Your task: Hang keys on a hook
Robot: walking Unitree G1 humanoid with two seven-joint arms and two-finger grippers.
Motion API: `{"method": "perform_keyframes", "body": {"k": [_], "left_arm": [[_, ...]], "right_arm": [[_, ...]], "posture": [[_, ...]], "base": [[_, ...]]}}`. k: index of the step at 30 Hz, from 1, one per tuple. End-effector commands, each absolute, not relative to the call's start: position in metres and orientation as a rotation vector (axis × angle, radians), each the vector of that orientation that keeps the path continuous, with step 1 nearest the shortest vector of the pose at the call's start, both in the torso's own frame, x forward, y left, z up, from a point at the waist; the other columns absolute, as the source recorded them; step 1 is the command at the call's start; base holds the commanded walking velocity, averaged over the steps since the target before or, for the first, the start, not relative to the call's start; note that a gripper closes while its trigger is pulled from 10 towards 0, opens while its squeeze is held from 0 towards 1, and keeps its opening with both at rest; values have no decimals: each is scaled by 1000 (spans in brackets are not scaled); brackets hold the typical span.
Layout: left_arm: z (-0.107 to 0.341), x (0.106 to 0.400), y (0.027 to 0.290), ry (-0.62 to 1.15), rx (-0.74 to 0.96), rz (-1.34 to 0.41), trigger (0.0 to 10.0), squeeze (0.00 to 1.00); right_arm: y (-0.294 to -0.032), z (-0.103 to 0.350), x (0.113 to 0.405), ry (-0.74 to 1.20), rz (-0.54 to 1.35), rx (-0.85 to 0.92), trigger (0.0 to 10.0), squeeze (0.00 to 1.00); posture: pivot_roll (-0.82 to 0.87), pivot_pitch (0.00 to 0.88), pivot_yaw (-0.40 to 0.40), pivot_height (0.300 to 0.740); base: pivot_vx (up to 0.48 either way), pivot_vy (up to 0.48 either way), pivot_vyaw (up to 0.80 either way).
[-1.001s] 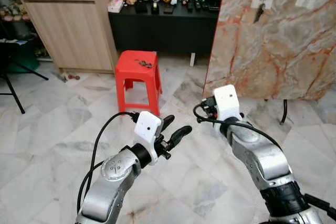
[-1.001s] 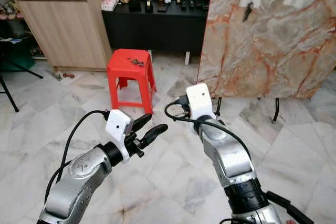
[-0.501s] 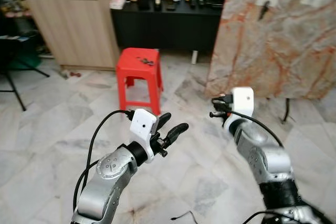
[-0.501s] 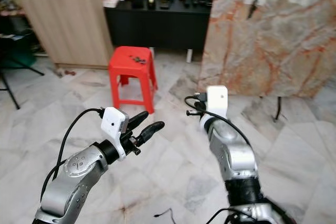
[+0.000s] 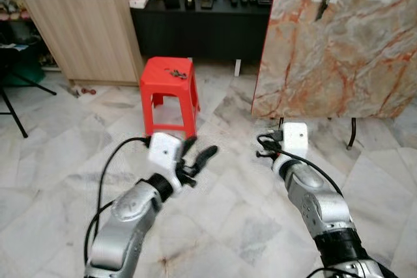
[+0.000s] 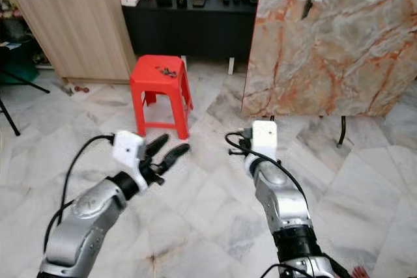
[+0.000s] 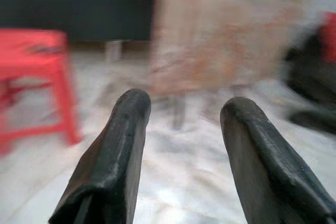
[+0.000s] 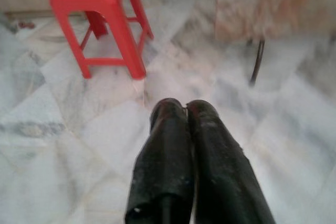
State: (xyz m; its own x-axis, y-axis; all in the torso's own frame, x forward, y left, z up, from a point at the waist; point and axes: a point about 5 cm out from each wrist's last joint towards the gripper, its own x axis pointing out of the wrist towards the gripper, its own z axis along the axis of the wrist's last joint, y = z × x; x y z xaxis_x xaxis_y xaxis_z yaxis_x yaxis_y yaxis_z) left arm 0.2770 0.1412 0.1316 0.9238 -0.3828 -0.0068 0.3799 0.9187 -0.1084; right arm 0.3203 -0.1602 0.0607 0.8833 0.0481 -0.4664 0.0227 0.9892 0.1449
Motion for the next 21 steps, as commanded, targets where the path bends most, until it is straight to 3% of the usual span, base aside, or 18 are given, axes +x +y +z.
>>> {"method": "perform_keyframes", "body": {"k": [1, 2, 7, 9, 14, 16, 21], "left_arm": [[122, 279, 160, 56, -124, -294, 10000, 0], [102, 279, 189, 128, -157, -146, 10000, 0], [50, 267, 219, 327, -119, -73, 10000, 0], [5, 248, 232, 513, -106, -16, 10000, 0], [-32, 223, 232, 689, -81, 9, 10000, 0], [-55, 199, 230, 819, -52, 22, 10000, 0], [-74, 174, 227, 923, -48, 49, 10000, 0]], "right_arm": [[-172, 39, 309, 552, -41, 183, 10000, 0], [-183, 11, 292, 625, -72, 168, 10000, 0], [-198, -29, 258, 749, -122, 156, 10000, 0], [-200, -55, 227, 864, -119, 148, 10000, 0], [-205, -77, 191, 998, -140, 108, 10000, 0], [-210, -88, 167, 1075, -180, 89, 10000, 0], [-212, -96, 150, 1105, -221, 121, 10000, 0]], "posture": [[32, 66, -41, 740], [33, 65, -43, 740], [42, 61, -50, 740], [28, 47, -47, 740], [42, 37, -49, 740], [41, 30, -49, 740], [27, 20, -39, 740]], "base": [[0, 0, 0], [0, 0, 0], [0, 0, 0], [0, 0, 0], [0, 0, 0], [0, 0, 0], [0, 0, 0]]}}
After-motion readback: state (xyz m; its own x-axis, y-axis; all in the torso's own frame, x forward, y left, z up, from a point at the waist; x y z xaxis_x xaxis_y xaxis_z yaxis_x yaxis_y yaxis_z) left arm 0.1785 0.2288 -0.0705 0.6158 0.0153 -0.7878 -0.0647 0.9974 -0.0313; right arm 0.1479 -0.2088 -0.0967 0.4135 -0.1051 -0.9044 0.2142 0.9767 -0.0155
